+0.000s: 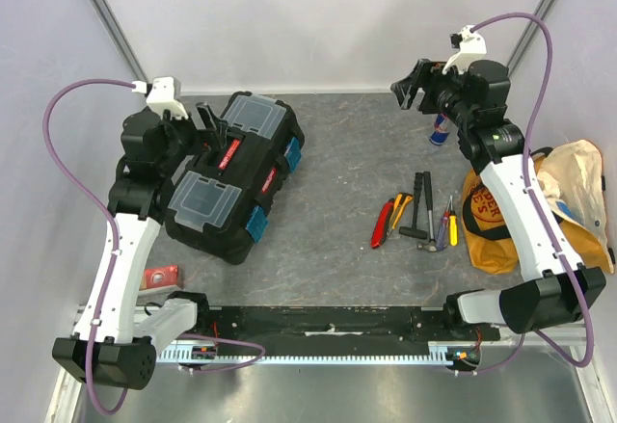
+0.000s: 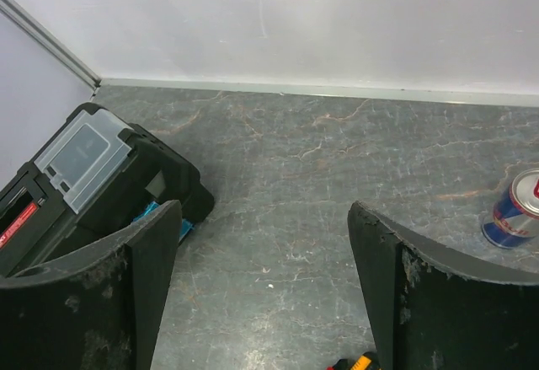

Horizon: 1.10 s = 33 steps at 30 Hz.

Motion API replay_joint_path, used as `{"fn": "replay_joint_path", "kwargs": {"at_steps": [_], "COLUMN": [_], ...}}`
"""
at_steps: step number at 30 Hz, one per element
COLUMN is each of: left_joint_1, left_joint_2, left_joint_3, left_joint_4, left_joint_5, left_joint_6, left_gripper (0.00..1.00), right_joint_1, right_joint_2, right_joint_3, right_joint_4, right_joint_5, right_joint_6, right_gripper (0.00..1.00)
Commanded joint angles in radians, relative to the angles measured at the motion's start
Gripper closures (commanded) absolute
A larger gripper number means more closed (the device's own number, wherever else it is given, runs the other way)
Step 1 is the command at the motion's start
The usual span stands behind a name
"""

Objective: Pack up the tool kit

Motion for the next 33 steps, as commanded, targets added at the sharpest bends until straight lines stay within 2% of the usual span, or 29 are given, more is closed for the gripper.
{"fn": "replay_joint_path", "kwargs": {"at_steps": [1, 5, 8, 13, 20, 26, 30, 33], "left_joint_1": [0.003, 0.005, 0.005, 0.003, 0.006, 0.012, 0.049, 0.081], "left_joint_2": [-0.039, -0.070, -0.072, -0.015, 0.056, 0.116, 0.137, 0.120], "left_joint_3": [-0.017, -0.059, -0.082, -0.063, -0.051, -0.025, -0.002, -0.014], "left_joint_4": [-0.004, 0.001, -0.030, -0.125, -0.214, -0.291, -0.374, -0.372], "left_joint_5": [0.030, 0.007, -0.117, -0.186, -0.163, -0.199, -0.265, -0.193], "left_joint_6": [-0.008, -0.002, -0.022, -0.066, -0.048, -0.036, -0.028, -0.049], "left_gripper": [0.06, 0.05, 0.04, 0.04, 0.04, 0.04, 0.04, 0.04], "right_joint_1": [0.010, 0.034, 0.082, 0.182, 0.312, 0.407, 0.473, 0.502], "right_joint_2": [0.005, 0.011, 0.017, 0.060, 0.169, 0.205, 0.273, 0.314], "right_joint_3": [-0.013, -0.030, -0.046, -0.056, -0.053, -0.125, -0.098, -0.087], "right_joint_4": [0.051, 0.060, 0.069, 0.089, 0.114, 0.204, 0.204, 0.224], "right_joint_5": [-0.017, -0.033, -0.039, -0.068, -0.105, -0.076, -0.088, -0.102], "right_joint_6": [0.003, -0.005, -0.022, 0.007, 0.112, 0.136, 0.151, 0.181], "right_gripper": [0.13, 0.13, 0.13, 0.12, 0.18, 0.15, 0.15, 0.15]}}
